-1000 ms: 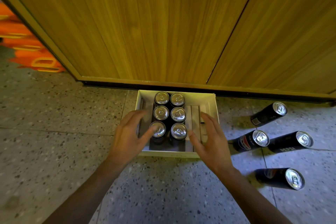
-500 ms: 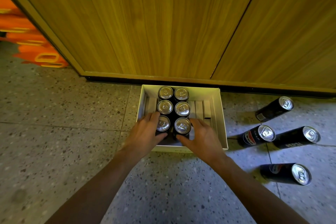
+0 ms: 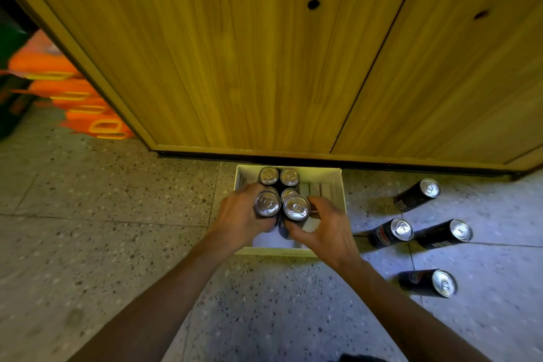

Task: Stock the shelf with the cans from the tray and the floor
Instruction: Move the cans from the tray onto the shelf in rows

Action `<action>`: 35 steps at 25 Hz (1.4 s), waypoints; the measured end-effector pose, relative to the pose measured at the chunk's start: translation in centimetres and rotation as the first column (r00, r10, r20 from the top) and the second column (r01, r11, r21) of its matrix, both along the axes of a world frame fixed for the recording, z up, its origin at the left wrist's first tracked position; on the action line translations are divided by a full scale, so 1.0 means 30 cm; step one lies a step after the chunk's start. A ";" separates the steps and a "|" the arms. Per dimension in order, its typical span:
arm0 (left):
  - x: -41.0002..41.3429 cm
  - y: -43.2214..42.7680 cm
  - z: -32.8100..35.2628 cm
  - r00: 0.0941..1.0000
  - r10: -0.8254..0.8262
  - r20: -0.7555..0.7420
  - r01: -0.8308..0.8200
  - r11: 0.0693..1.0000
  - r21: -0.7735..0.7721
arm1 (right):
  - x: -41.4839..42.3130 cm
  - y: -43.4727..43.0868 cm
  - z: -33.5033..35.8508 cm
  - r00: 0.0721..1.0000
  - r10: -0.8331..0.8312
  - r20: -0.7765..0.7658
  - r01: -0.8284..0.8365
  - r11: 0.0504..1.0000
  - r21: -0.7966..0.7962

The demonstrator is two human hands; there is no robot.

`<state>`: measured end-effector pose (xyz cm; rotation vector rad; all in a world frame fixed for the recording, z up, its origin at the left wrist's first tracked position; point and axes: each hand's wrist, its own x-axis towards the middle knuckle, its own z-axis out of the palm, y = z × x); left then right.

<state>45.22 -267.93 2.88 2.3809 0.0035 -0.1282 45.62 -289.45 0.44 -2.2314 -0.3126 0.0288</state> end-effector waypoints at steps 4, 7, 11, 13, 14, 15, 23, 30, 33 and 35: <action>0.027 0.017 0.548 0.998 -0.052 0.043 0.054 0.998 -0.035 | 0.017 -0.009 0.541 1.000 -0.025 0.016 0.023 0.998 0.064; 0.056 0.030 1.065 0.990 -0.091 0.108 0.100 0.991 -0.085 | 0.041 -0.014 1.045 0.997 -0.049 0.052 0.043 0.994 0.098; 0.098 0.052 1.731 0.985 -0.111 0.136 0.136 0.971 -0.197 | 0.092 -0.011 1.703 0.991 -0.040 0.125 0.026 0.993 0.117; 0.128 0.065 2.034 0.977 -0.131 0.166 0.166 0.963 -0.214 | 0.126 -0.008 2.011 0.986 -0.039 0.159 0.018 0.992 0.127; 0.145 0.070 2.166 0.972 -0.145 0.183 0.184 0.958 -0.220 | 0.142 -0.007 2.145 0.982 -0.042 0.186 0.016 0.991 0.136; 0.161 0.073 2.299 0.967 -0.158 0.200 0.203 0.952 -0.230 | 0.159 -0.003 2.276 0.976 -0.045 0.213 0.014 0.990 0.142; 0.384 0.107 2.965 0.932 -0.204 0.299 0.284 0.923 -0.258 | 0.361 0.034 2.922 0.951 -0.078 0.298 0.020 0.981 0.192; 0.648 0.113 2.974 0.939 -0.086 0.332 0.186 0.942 -0.281 | 0.630 0.074 2.950 0.958 -0.094 0.271 0.038 0.978 0.205; 0.736 0.114 2.949 0.937 -0.041 0.348 0.151 0.943 -0.297 | 0.732 0.094 2.931 0.962 -0.078 0.262 0.018 0.974 0.225; 0.781 0.126 2.943 0.937 -0.034 0.348 0.147 0.941 -0.304 | 0.781 0.101 2.919 0.967 -0.079 0.244 0.019 0.972 0.236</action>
